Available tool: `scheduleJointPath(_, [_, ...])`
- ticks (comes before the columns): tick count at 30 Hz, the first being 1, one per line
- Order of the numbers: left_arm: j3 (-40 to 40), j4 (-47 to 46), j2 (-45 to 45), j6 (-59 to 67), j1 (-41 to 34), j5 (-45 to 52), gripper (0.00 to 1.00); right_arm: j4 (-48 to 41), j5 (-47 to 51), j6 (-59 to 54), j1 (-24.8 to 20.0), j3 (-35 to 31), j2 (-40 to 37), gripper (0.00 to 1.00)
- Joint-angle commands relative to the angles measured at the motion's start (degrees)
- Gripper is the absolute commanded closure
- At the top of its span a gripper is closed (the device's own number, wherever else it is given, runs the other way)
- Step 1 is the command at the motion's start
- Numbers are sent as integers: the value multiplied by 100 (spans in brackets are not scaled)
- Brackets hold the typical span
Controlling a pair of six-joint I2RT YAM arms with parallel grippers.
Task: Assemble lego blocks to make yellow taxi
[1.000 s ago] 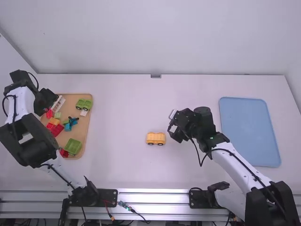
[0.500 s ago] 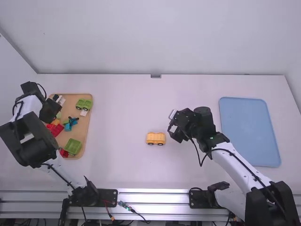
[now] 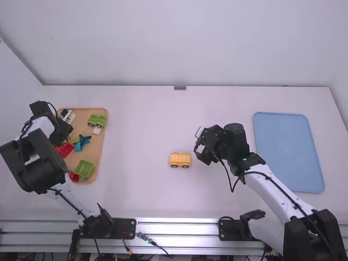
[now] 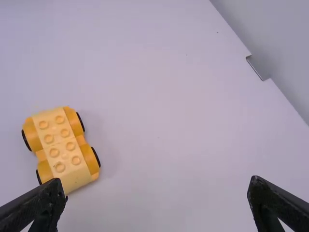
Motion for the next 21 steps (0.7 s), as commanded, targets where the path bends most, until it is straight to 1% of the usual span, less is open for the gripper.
scheduleJointPath(1, [-127, 72, 66, 87, 20, -96, 47, -26, 15, 4, 2, -57, -90, 1])
scheduleJointPath(7, [-199, 136, 66, 83, 17, -243, 46, -33, 11, 2, 0, -59, -90, 1])
scheduleJointPath(10, [-254, 160, 66, -181, 20, -498, 43, -37, 9, 2, 2, -59, -90, 1])
scheduleJointPath(13, [-299, 275, 66, -146, 17, -376, 43, -44, 9, 2, 2, -59, -90, 1])
scheduleJointPath(17, [-337, 463, 66, -44, 4, -173, 45, -46, 9, 2, 2, -59, -90, 1])
scheduleJointPath(21, [-358, 531, 76, -44, -11, -188, 48, -48, 9, 4, 2, -59, -90, 1])
